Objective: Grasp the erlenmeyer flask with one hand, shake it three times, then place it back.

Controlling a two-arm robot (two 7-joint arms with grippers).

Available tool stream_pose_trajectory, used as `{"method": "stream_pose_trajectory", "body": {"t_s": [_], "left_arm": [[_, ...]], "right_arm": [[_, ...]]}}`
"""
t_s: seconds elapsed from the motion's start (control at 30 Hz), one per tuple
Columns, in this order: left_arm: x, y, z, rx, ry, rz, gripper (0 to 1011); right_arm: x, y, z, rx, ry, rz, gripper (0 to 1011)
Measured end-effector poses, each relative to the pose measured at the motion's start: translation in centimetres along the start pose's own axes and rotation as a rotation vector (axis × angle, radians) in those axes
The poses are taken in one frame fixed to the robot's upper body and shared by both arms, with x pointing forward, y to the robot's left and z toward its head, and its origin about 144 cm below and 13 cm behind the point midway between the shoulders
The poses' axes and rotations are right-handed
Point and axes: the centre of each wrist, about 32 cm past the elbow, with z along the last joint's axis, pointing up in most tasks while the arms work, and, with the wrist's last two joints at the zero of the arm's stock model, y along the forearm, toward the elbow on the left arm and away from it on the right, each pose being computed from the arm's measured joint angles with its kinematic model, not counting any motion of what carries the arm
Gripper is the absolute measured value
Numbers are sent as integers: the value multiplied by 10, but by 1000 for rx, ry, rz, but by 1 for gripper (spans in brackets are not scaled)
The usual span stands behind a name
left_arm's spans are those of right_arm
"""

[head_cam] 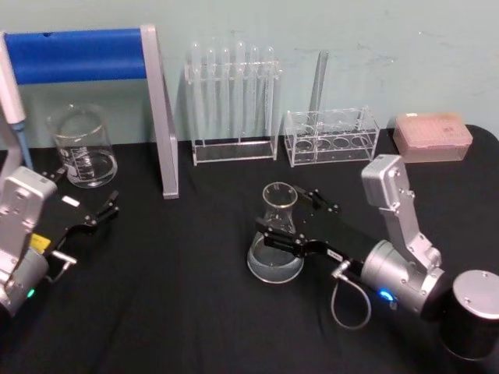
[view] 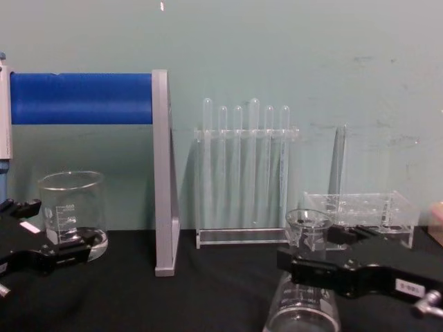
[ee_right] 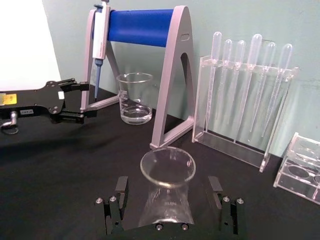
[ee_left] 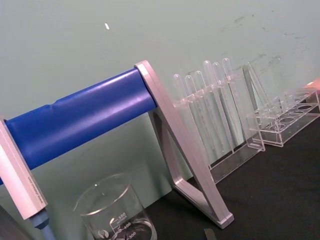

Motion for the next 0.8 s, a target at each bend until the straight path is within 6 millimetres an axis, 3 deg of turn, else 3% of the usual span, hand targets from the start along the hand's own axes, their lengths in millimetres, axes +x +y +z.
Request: {"method": "stream_pose_trajectory", "body": {"t_s": [0.53, 0.8], "left_arm": [[0, 0, 0, 0, 0, 0, 1001], [0, 0, 0, 0, 0, 0, 1001]], "right_arm": [[3, -48, 7, -34, -21, 23, 1000], [15, -57, 8, -32, -25, -74, 1000]]}}
